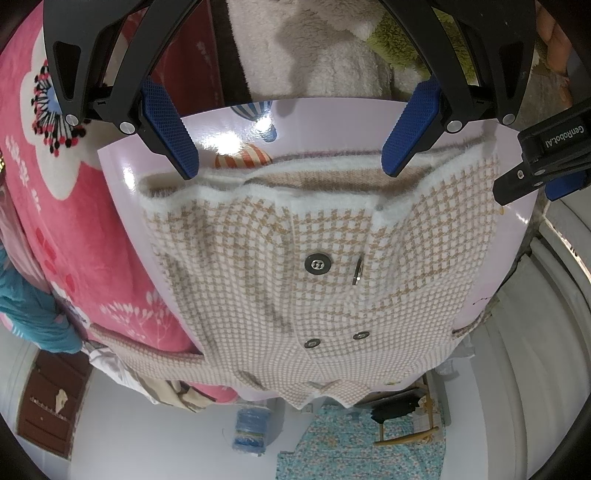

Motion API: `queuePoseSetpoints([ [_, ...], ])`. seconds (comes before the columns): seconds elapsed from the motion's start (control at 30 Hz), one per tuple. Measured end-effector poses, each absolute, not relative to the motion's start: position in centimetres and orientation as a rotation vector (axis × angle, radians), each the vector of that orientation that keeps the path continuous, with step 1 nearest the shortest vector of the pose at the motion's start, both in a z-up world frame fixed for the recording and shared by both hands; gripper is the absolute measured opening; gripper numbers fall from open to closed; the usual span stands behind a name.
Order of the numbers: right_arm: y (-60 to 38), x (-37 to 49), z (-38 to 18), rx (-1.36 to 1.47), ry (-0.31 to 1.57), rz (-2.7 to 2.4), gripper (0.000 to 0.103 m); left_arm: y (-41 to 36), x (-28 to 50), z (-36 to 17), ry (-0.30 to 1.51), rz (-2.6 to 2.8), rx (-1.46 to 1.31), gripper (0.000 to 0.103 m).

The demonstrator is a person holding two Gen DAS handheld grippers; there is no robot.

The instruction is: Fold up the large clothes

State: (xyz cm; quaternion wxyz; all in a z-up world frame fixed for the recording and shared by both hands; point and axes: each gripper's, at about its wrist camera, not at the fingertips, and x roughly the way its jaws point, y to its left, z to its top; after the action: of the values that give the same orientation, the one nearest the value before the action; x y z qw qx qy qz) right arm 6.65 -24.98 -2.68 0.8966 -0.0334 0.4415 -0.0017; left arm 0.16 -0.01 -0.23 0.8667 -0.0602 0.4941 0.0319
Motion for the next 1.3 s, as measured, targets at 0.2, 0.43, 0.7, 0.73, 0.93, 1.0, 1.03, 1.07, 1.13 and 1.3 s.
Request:
queuePoseSetpoints([
  [0.2,-25.1,6.6,-2.7,-0.069,0.915,-0.004,0.095,0.0,0.2,-0.3,1.035,0.067,-0.126,0.097],
  [0.43,-25.2,6.5,-2.6,-0.068,0.913,-0.004,0.095,0.2,0.2,-0.1,1.033,0.069,-0.124,0.097],
  [0.7,-25.1,6.6,-2.5,-0.068,0.913,-0.003,0.095,0.5,0.3,0.0,1.03,0.071,-0.122,0.097],
  [0.73,-25.1,6.6,-2.5,-0.069,0.911,-0.004,0.095,0.5,0.3,0.0,1.029,0.071,-0.121,0.097],
  [0.93,-24.8,7.3,-2.5,-0.067,0.912,-0.011,0.095,0.5,1.0,-0.1,1.037,0.074,-0.116,0.097],
  [1.0,-24.7,7.7,-2.5,-0.065,0.914,-0.012,0.095,0.5,1.5,-0.2,1.041,0.074,-0.113,0.097],
  [1.03,-24.7,7.8,-2.5,-0.062,0.913,-0.012,0.095,0.5,1.6,-0.3,1.043,0.074,-0.112,0.097],
  [1.07,-24.7,8.0,-2.5,-0.06,0.912,-0.011,0.095,0.5,1.7,-0.4,1.044,0.074,-0.11,0.097],
  [1.13,-24.6,8.5,-2.4,-0.056,0.908,-0.014,0.095,0.6,2.2,-0.5,1.042,0.076,-0.104,0.097],
  [1.3,-23.8,9.8,-2.3,-0.062,0.898,-0.017,0.095,1.3,3.3,-0.1,1.006,0.081,-0.084,0.097],
])
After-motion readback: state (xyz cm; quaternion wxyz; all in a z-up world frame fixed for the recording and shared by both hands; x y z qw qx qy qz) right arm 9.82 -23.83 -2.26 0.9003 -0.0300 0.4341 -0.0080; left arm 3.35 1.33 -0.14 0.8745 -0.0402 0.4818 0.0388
